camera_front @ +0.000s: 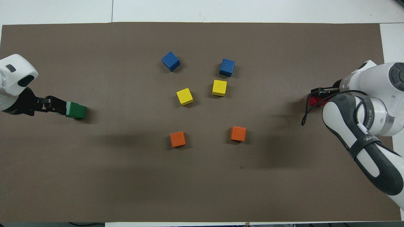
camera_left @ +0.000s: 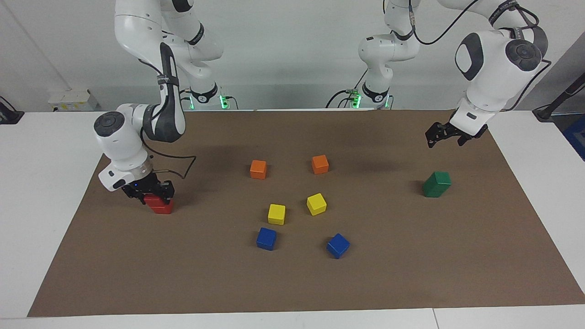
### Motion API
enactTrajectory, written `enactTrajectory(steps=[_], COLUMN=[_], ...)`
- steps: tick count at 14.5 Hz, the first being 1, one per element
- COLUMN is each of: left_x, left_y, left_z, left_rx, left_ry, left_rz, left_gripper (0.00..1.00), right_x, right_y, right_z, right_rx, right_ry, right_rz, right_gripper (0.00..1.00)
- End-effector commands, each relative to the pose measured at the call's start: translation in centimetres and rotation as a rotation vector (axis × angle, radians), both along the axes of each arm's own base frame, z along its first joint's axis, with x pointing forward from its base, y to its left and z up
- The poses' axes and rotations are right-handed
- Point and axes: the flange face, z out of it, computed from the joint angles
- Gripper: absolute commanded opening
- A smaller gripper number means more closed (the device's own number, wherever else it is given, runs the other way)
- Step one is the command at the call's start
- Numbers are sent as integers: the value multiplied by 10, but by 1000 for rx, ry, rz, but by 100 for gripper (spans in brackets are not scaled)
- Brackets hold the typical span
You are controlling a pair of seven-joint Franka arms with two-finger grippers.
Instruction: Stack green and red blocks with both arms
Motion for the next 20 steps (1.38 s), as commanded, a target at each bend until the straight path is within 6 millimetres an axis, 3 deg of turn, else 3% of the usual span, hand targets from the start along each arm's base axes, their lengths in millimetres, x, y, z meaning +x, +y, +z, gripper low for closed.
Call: enactTrajectory(steps=[1,3,5,8,10,13,16,18,20], left_x=[-11,-10,-11,-9,-10,-7,-10,-8,-8], left_y=[2,3,7,9,2,-3,-9,-9,-9], left_z=[1,3,5,10,10,26,29,57,54], left_rx=[-18,-18,-31,-30,-28,-28,-26,-28,-28], left_ry=[-5,-13,-10,-19,-18,-29,-6,-30,-33], left_rz=[20,23,35,47,49,55,44,44,42], left_gripper=[100,100,100,100,100,100,100,100,100], right_x=[3,13,5,-25,-39,-52,-60,-60,-58], right_y=[1,14,27,31,38,38,38,37,34], right_z=[21,85,157,221,239,243,241,237,237], right_rx=[19,23,35,53,58,66,67,68,67], right_ry=[11,56,84,52,63,124,158,159,148], right_rz=[-1,30,60,74,85,84,83,81,76], right_gripper=[100,100,100,100,100,100,100,100,100])
